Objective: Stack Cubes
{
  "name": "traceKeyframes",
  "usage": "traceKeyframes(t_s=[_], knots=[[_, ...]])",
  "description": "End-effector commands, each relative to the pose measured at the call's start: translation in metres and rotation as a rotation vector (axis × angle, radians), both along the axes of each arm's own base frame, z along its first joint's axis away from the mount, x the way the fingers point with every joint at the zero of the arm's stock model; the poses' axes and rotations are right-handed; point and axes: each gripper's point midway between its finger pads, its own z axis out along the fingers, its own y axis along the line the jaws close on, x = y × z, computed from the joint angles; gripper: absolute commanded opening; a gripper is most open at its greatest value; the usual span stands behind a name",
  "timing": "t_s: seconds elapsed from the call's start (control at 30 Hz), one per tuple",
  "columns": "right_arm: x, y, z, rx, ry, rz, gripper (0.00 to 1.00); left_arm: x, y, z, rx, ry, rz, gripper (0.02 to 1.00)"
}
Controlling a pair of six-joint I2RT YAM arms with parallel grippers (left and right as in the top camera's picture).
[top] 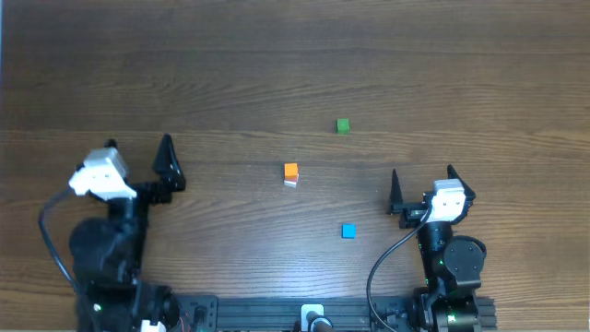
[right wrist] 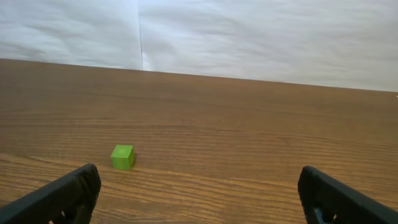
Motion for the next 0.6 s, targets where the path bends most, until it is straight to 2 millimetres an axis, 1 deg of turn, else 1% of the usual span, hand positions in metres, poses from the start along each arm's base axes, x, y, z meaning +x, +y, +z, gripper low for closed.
traceKeyframes(t_s=[0.03,0.1,0.17,0.4,0.6], knots=[[0.000,0.000,-0.001,0.000,-0.002,0.005,0.993,-0.012,-0.010,-0.022,0.071,-0.051,-0.068,0.991],[0.000,0.000,-0.001,0.000,-0.002,0.005,0.993,-0.016,-0.019,-0.025,0.127,-0.081,-0.119,0.991],[0.000,0.000,-0.001,0.000,-0.002,0.005,0.993,-0.019,-0.023,-0.027,0.155,-0.097,-0.142,0.991],[0.000,0.000,-0.001,0.000,-0.002,0.005,0.993,-0.023,-0.025,-0.027,0.168,-0.121,-0.150,0.991],[0.000,0.000,-0.001,0.000,-0.002,0.005,0.991,-0.023,-0.028,-0.037,0.169,-0.133,-0.167,0.996]])
